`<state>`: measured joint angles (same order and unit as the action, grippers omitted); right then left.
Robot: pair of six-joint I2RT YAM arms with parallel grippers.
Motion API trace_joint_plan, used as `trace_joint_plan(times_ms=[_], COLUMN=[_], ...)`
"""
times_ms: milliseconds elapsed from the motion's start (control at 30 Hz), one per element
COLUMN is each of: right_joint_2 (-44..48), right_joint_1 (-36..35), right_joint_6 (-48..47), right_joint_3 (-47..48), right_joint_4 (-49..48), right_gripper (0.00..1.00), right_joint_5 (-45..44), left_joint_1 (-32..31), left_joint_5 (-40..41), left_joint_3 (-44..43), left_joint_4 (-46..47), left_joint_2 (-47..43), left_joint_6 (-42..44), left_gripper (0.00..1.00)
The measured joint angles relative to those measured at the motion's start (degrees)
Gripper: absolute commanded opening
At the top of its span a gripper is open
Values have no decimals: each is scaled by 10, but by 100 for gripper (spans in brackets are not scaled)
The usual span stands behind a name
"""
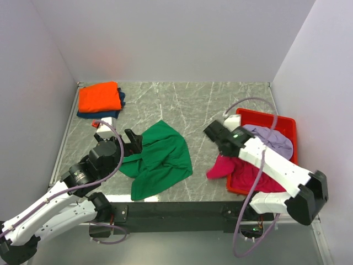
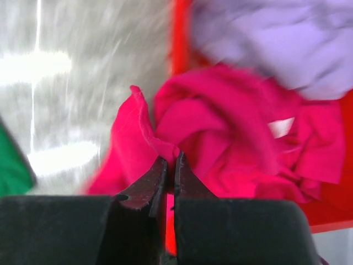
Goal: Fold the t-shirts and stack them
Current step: Flatten the tshirt out
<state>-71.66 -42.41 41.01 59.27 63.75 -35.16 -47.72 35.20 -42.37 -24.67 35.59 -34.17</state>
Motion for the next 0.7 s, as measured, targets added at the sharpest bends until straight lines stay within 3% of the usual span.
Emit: trace_joint_plan(times_ms=[100, 267, 433, 533, 567, 600, 633, 700], right_joint_2=[30, 93, 125, 113, 106, 96, 88, 76], right_joint_1=[67, 239, 303, 334, 341, 348, 349, 351], right_joint_6=[-16, -73, -101, -106, -106, -105, -107, -110], right_joint_3=[37, 50, 57, 57, 56, 56, 56, 56], right_joint_4=[11, 7, 9, 10, 10, 10, 10, 10], right_gripper=[0, 0, 1, 34, 63, 74, 83, 88], right_joint_5=[-31, -77, -116, -126, -128, -130, -132, -131], left_joint_1=[-1, -3, -4, -5, -6, -8, -9, -11], left_joint_5=[0, -4, -5, -9, -9, -9, -9, -8], left_joint_3=[0, 0, 0, 0, 0, 0, 0, 0], left_joint_4=[0, 2, 3, 3, 3, 3, 3, 3], left_joint_2=[0, -1, 0, 3, 4, 6, 6, 7], left_joint_6=[0, 0, 0, 0, 0, 0, 0, 0], left_gripper=[99, 99, 99, 99, 99, 99, 99, 99])
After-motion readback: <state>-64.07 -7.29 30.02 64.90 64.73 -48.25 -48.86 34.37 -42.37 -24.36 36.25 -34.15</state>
